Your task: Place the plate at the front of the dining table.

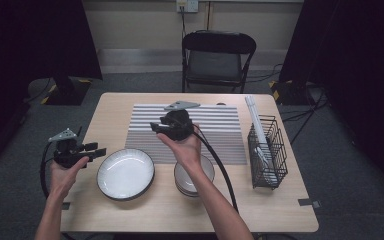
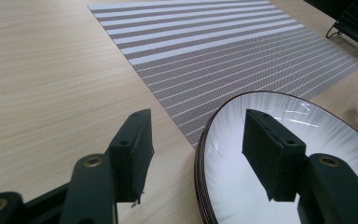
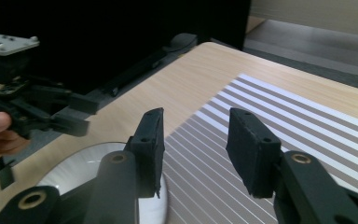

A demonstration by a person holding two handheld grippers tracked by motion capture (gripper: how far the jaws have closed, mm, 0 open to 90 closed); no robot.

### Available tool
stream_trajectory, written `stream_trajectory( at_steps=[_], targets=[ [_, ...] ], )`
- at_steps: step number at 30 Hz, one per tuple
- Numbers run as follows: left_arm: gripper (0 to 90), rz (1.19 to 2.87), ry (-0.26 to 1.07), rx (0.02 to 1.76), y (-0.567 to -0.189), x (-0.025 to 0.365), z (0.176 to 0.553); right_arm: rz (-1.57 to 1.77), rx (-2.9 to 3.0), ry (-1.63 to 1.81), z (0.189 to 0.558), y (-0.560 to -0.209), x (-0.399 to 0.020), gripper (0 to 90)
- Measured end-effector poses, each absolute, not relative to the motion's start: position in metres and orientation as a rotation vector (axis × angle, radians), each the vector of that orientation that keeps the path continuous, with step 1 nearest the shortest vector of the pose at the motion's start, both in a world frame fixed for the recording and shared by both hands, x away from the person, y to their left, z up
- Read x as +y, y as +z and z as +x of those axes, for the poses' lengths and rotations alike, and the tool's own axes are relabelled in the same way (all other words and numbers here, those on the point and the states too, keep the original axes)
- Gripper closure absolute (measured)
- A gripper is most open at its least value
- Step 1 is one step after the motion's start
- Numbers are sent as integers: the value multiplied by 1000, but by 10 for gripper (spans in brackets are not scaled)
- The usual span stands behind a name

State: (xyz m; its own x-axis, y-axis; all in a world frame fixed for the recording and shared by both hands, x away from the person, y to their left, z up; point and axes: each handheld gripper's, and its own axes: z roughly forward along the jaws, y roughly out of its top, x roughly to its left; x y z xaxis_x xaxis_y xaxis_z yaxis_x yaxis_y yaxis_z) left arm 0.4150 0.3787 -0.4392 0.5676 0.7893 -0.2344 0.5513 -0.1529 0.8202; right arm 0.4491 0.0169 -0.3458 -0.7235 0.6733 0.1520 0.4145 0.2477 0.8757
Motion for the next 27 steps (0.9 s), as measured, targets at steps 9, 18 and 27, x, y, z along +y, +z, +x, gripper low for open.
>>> stream_trajectory(
  at_steps=[9,18,27],
  targets=[
    [416,1833,324,1097,-439,380,415,983,2339,1524,458,-351,53,583],
    [478,1834,310,1087,-439,381,415,930,2398,1564,458,-365,81,649],
    [495,1820,307,1098,-441,383,415,915,2461,1504,458,-384,104,710]
  ],
)
